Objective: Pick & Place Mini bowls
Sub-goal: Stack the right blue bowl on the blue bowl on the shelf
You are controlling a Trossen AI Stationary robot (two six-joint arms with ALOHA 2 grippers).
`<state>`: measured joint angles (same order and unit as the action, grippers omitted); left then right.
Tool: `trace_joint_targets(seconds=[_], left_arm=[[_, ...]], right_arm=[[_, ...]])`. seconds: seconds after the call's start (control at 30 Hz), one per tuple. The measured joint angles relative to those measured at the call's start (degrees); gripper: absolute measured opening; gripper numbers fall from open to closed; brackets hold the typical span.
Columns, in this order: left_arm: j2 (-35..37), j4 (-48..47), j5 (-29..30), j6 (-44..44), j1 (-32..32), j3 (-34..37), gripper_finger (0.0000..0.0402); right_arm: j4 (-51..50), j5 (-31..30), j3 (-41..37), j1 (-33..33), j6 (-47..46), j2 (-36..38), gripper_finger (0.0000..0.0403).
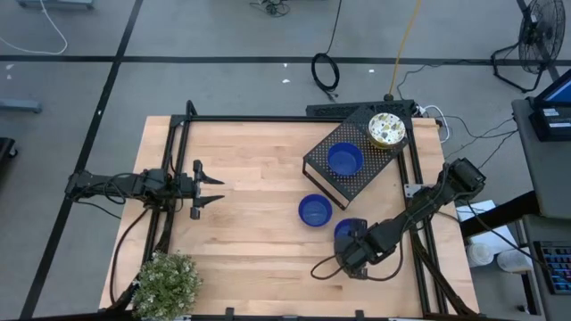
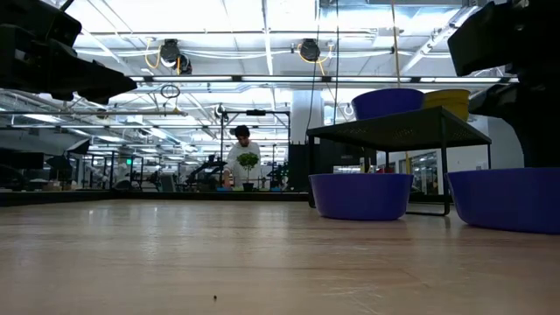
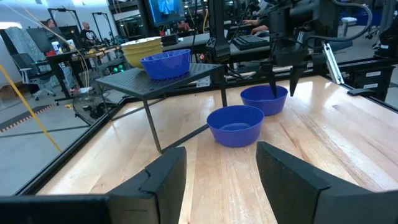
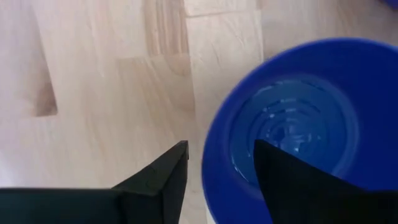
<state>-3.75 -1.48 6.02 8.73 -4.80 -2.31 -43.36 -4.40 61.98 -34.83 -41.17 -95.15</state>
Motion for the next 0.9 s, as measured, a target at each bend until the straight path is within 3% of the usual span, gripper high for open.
trace_joint_targets(seconds=[0.9], left_arm=[[0.01, 0.0, 0.0, 0.02, 0.01, 0.0, 0.0198]], right_arm=[[-0.01, 0.01, 0.0, -0.02, 0.3, 0.0, 0.013]])
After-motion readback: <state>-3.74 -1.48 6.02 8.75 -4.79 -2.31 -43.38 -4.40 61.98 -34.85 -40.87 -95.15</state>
